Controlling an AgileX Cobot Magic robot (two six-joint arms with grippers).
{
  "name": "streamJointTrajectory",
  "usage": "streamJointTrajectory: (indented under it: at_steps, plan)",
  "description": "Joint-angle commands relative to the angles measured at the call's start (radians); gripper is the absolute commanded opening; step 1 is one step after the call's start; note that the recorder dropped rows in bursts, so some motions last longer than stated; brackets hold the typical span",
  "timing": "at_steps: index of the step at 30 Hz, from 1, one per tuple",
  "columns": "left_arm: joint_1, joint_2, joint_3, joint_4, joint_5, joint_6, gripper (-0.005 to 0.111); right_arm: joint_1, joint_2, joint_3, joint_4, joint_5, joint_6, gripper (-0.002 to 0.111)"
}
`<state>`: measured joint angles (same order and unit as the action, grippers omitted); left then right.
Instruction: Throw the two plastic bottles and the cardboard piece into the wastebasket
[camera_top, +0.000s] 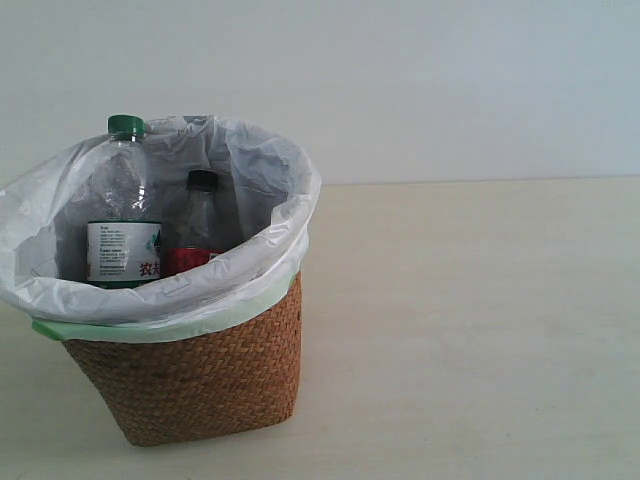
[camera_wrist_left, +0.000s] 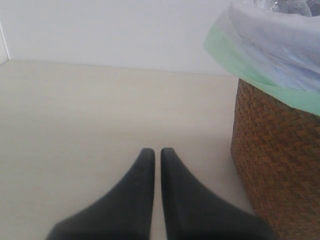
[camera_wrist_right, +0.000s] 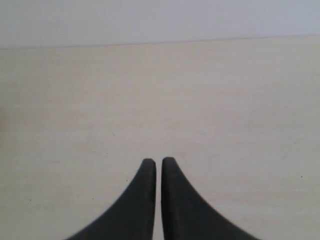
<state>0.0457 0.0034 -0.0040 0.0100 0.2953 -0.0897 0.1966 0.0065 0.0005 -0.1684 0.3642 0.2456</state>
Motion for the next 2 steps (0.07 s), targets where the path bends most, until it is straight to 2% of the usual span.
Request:
streamJointTrajectory:
  at_steps: [1, 2]
  plan:
    - [-0.008, -0.003, 0.004, 0.006, 0.0, -0.007, 0.004, -0.007, -0.006, 0.0, -0.002, 0.0, 0.002, 0.0]
    - [-0.008, -0.003, 0.004, 0.006, 0.0, -0.007, 0.004, -0.007, -0.006, 0.0, -0.002, 0.0, 0.002, 0.0]
